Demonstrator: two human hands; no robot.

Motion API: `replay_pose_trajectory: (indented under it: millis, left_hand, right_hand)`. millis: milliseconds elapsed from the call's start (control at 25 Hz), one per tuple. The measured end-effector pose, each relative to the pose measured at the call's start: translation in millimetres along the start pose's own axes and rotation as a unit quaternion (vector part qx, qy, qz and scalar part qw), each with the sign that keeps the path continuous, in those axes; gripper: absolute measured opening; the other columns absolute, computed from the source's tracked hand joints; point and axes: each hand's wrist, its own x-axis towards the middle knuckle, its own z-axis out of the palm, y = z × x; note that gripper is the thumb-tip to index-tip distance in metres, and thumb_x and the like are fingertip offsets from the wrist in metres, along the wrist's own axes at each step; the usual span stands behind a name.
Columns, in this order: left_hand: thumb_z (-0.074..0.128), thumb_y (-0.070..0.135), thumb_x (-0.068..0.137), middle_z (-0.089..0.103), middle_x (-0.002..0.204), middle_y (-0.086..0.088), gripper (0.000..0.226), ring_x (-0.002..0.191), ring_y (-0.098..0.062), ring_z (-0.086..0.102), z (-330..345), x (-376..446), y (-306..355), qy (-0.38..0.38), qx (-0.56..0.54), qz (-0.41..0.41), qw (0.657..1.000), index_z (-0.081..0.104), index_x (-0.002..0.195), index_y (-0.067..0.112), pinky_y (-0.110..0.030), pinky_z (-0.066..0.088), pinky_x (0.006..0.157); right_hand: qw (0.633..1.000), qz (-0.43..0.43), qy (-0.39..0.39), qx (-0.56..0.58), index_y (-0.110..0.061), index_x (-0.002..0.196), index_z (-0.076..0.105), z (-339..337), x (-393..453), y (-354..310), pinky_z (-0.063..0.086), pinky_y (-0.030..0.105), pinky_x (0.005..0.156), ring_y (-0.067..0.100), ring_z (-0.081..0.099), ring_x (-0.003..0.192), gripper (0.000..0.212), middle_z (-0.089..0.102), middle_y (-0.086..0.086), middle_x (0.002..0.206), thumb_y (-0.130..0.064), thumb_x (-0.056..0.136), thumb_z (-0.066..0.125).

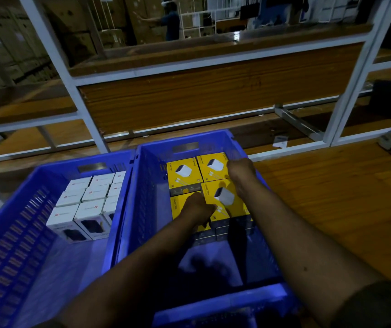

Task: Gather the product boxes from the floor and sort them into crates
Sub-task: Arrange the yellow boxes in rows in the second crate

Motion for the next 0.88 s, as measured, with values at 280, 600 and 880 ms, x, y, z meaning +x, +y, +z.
replay_pose_trajectory:
  millis: [280,600,880]
  left_hand:
    - [0.051,-0.015,0.085,0.037,0.032,0.009,0.044,0.028,-0.002,0.038,-1.8,8.4,-5.9,-0.013,-0.012,-0.004,1.0,0.034,0.057,0.015,-0.038,0.039,0.061]
    - [0.053,-0.006,0.091,0.048,0.05,-0.006,0.034,0.045,-0.019,0.048,-1.4,9.8,-5.0,-0.027,-0.045,-0.015,0.999,0.043,0.062,0.011,-0.033,0.039,0.051]
    - [0.07,0.034,0.086,0.06,0.126,-0.017,0.057,0.11,-0.035,0.06,-24.7,26.1,-12.7,0.195,-0.06,-0.068,0.977,0.054,0.128,-0.002,-0.04,0.053,0.085]
  right_hand:
    - [0.751,-0.15,-0.256,-0.59,-0.01,0.134,0.047,-0.9,-24.2,23.0,0.043,0.045,0.104,0.036,0.039,0.131,0.076,0.039,0.017,0.14,-0.034,0.071,0.081]
    - [0.775,-0.179,-0.222,-0.565,-0.01,0.138,0.039,10.7,-24.5,38.8,0.036,0.049,0.105,0.037,0.025,0.137,0.071,0.03,0.015,0.143,-0.034,0.08,0.073]
    - [0.751,-0.179,-0.249,-0.585,-0.008,0.15,0.017,6.5,-22.6,37.6,0.03,0.055,0.11,0.041,0.013,0.143,0.109,0.016,0.018,0.154,-0.03,0.066,0.085]
